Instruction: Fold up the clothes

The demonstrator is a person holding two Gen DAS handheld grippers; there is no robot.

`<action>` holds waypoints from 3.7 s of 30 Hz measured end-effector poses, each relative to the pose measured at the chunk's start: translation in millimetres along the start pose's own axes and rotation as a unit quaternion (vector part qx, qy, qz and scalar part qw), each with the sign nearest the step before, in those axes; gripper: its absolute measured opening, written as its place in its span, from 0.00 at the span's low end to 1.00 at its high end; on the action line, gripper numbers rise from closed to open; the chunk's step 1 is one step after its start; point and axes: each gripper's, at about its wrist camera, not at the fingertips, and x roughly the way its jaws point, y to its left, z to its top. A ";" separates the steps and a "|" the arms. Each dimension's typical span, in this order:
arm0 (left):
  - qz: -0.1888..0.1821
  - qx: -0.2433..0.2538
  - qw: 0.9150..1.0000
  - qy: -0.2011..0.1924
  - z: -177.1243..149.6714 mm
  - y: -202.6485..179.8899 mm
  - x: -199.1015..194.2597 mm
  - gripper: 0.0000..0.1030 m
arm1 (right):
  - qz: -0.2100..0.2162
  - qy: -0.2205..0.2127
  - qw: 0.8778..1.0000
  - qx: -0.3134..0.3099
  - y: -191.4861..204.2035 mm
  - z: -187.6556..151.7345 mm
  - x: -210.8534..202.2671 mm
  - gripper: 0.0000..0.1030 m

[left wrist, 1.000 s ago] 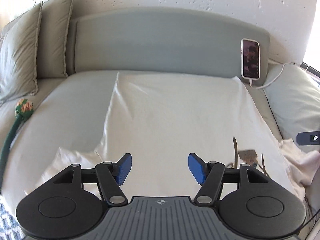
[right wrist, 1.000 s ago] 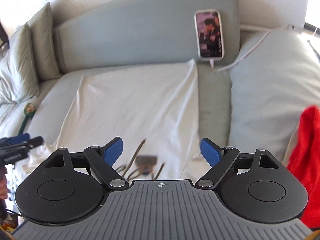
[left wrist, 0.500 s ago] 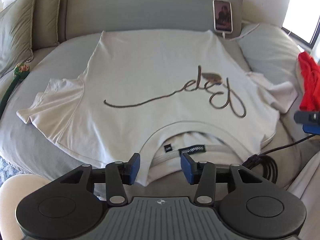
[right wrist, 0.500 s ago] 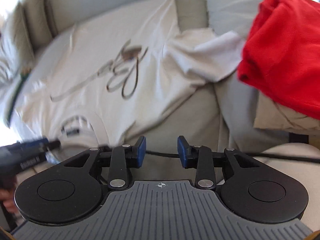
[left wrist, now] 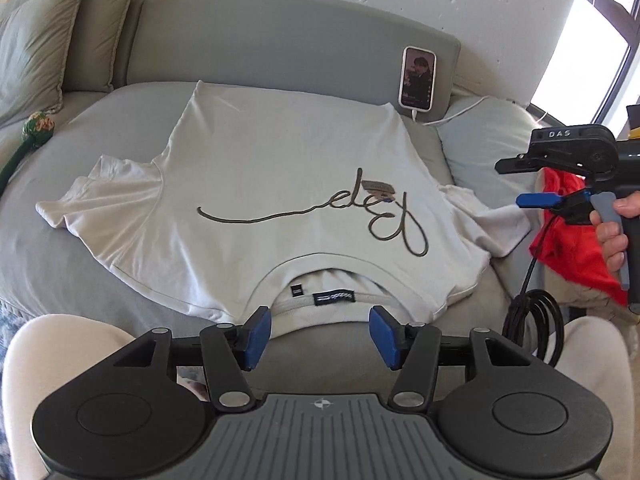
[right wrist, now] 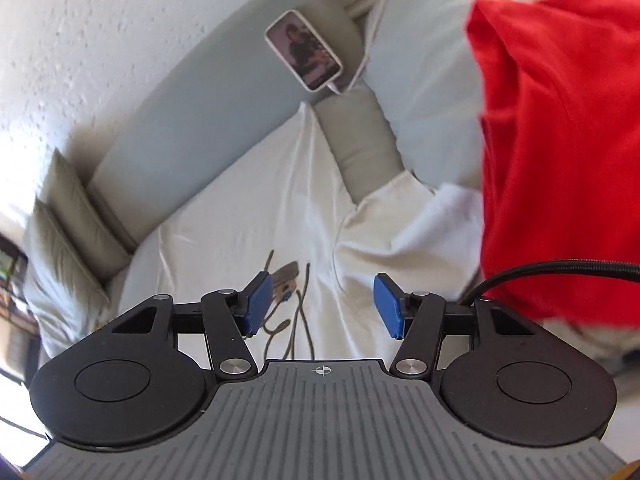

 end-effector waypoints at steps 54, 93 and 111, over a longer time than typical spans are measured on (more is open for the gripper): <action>-0.120 -0.071 0.990 -0.036 12.7 -8.2 43.4 0.65 | -0.167 -0.190 0.965 0.067 -15.3 -14.5 17.4 0.05; -0.214 -0.240 0.946 -0.051 1.9 94.1 90.8 0.65 | -0.036 -0.034 0.998 -0.043 -19.8 -35.8 12.6 0.53; -0.195 -0.212 0.957 -0.032 0.4 88.4 100.0 0.65 | -0.141 -0.037 0.989 -0.033 -37.0 -46.2 45.4 0.06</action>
